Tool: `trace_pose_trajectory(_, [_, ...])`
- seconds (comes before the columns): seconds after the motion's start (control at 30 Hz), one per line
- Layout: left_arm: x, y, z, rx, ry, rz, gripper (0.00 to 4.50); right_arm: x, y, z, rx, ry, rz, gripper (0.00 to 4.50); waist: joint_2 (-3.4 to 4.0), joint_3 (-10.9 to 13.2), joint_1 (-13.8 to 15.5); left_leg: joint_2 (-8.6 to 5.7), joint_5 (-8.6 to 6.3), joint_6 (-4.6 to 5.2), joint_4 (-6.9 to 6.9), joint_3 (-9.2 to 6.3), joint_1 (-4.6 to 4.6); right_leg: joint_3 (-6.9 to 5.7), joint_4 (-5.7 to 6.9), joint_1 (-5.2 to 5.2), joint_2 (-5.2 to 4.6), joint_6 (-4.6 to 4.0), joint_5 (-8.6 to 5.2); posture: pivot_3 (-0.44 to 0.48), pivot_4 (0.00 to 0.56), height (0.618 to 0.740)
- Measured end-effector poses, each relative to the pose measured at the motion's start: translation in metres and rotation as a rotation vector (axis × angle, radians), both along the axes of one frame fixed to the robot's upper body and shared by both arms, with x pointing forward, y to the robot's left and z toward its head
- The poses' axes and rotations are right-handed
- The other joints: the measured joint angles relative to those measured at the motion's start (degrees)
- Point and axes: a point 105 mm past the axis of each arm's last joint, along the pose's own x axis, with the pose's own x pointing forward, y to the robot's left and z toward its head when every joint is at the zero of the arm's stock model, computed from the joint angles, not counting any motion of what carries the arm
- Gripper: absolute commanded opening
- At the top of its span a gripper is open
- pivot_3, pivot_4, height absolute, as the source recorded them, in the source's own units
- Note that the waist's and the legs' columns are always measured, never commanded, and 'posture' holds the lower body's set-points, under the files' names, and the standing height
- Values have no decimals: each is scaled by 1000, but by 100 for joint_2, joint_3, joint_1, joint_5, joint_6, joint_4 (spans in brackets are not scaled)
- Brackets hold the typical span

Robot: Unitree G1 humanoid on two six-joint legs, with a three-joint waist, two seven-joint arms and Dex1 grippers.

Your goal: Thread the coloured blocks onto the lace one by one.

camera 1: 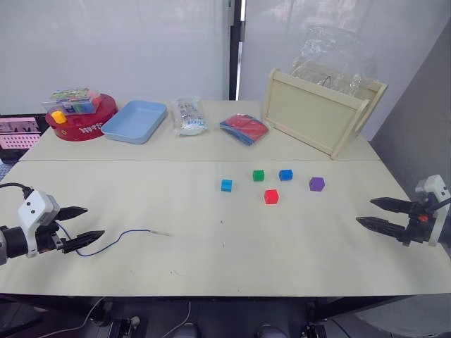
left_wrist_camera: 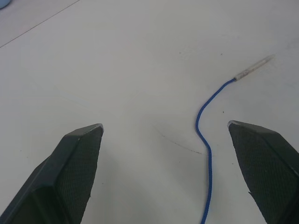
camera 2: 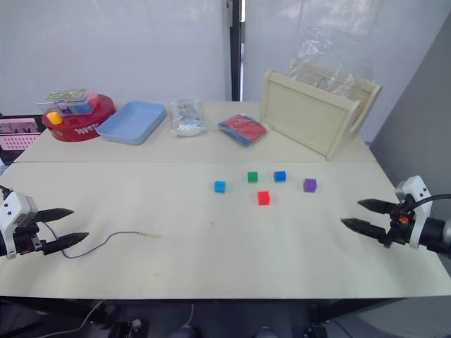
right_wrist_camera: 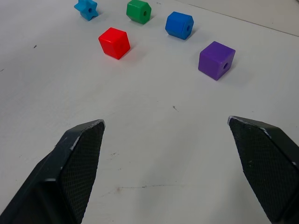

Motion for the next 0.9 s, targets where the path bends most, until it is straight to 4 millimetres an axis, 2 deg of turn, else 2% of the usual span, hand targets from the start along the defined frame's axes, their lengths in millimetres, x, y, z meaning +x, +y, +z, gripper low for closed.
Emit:
trace_pose_trajectory(0.07, [1, -1, 0, -9, 3, 0, 4500, 0, 0, 0, 0, 1, 0, 4456, 0, 0, 1, 0, 0, 0, 0, 0, 0, 0, 0, 0, 0, 0, 0, 0, 150, 740])
trace_pose_trajectory(0.13, [12, -12, 9, -74, 7, -21, 4500, 4, 14, 5, 2, 1, 39, 4456, 2, 1, 4, 0, 0, 0, 5, -1, -1, -1, 9, -1, 1, 0, 0, 0, 150, 740])
trace_pose_trajectory(0.2, [24, -33, 26, -114, -35, -82, 4500, 5, 44, 17, 0, -32, 150, 4456, 1, 1, 7, 1, 0, -1, 11, -7, -3, -4, 12, 0, 3, 0, 0, 0, 150, 740])
trace_pose_trajectory(0.27, [28, -51, 32, -111, -36, -143, 4500, 3, 71, 27, 5, -66, 238, 4456, 1, 0, -2, 0, 0, 0, 9, -6, -5, -3, 6, 1, 2, 0, 0, 0, 150, 740])
trace_pose_trajectory(0.43, [24, -103, 8, -105, 33, -378, 4500, -18, 143, 35, 65, -71, 466, 4456, 0, 1, -11, 2, -2, 3, 10, -6, -30, -5, 4, -20, 5, 0, 0, 0, 150, 740])
trace_pose_trajectory(0.5, [21, -117, 8, -96, 37, -473, 4500, -31, 168, 43, 68, -74, 557, 4456, -1, 1, 8, 0, -2, 3, 16, -8, -35, -7, 4, -22, 3, 0, 0, 0, 150, 740])
trace_pose_trajectory(0.6, [21, -127, 9, -32, 26, -574, 4500, -44, 187, 46, 46, -69, 622, 4456, -2, 1, 34, -2, -2, 3, 18, -9, -33, -8, 4, -21, 2, 0, 0, 0, 150, 740])
trace_pose_trajectory(0.7, [31, -124, -1, 38, 64, -590, 4500, -55, 200, 37, 11, -27, 668, 4456, -3, 1, 49, -3, -2, 3, 21, -11, -33, -11, 3, -19, 3, 0, 0, 0, 150, 740])
trace_pose_trajectory(0.9, [43, -102, -24, 182, 109, -611, 4500, -61, 195, 7, -59, 66, 632, 4456, -7, 0, 17, -3, -2, 4, 21, -14, -37, -16, 5, -23, 3, 0, 0, 0, 150, 740])
